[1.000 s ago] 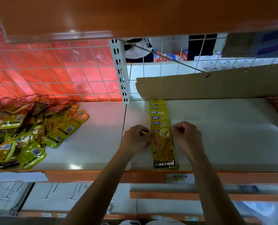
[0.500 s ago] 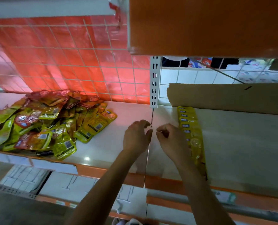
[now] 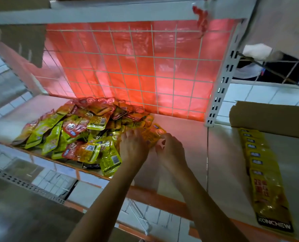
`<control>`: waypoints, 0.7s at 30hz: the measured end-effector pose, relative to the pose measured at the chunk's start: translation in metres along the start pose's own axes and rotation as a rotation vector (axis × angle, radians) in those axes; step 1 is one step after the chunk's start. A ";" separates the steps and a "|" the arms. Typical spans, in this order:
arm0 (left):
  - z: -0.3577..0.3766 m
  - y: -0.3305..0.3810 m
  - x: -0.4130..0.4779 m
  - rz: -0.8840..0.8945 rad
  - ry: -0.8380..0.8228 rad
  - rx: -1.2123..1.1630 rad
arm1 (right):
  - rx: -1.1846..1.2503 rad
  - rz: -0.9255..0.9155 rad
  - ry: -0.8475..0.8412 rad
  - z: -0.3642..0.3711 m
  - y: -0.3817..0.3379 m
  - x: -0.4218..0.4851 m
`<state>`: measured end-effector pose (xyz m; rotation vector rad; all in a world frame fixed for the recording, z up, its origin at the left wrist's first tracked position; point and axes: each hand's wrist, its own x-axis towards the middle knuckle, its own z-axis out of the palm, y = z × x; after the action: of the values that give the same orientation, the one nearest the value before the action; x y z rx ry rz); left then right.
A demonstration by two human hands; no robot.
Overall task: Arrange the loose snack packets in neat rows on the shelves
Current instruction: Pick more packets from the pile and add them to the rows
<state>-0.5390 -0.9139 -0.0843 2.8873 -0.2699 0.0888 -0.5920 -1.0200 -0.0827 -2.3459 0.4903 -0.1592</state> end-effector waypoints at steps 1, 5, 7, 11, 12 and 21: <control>0.000 -0.006 0.002 -0.026 -0.017 0.017 | 0.001 0.009 -0.006 0.005 -0.005 0.005; 0.004 -0.018 0.007 -0.065 0.004 0.109 | -0.026 0.047 -0.018 0.018 -0.019 0.022; 0.006 -0.022 0.011 -0.043 0.019 0.118 | -0.041 0.080 -0.021 0.022 -0.022 0.028; 0.006 -0.024 0.019 0.038 -0.038 -0.031 | -0.017 0.150 0.004 0.022 -0.018 0.032; 0.004 -0.022 0.020 0.043 -0.026 -0.122 | 0.005 0.172 0.011 0.022 -0.017 0.033; 0.002 0.025 0.009 0.327 -0.106 -0.483 | 0.740 0.388 0.085 0.007 -0.005 0.030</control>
<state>-0.5344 -0.9397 -0.0797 2.3510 -0.6794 -0.0659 -0.5607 -1.0242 -0.0846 -1.5003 0.7649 -0.2132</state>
